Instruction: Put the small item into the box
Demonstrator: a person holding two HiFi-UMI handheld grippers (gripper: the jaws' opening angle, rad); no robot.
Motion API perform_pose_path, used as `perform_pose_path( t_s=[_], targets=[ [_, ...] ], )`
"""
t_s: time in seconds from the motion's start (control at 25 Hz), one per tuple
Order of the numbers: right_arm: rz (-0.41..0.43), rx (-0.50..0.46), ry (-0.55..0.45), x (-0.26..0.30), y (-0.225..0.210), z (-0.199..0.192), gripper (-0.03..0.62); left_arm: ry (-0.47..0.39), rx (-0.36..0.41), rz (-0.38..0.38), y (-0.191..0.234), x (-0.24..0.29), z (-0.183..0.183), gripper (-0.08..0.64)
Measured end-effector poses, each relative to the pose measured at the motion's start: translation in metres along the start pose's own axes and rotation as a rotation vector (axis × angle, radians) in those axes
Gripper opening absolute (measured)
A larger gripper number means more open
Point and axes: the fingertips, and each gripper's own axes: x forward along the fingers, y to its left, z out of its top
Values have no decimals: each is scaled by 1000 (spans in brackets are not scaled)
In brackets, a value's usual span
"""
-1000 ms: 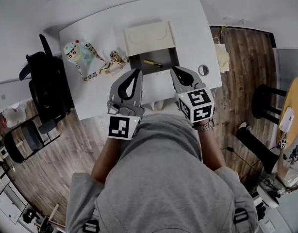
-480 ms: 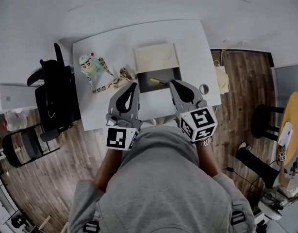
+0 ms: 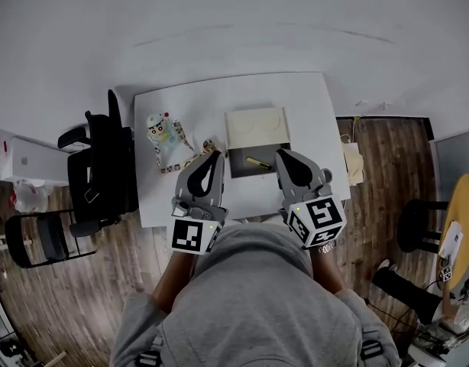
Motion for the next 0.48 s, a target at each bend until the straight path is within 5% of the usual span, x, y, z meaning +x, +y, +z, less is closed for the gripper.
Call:
perform_pose_path(
  t_s=[0.48],
  targets=[
    [4,-35,-35,-2,9,13,15,-12,12,-9,1,-4,7,3]
  ],
)
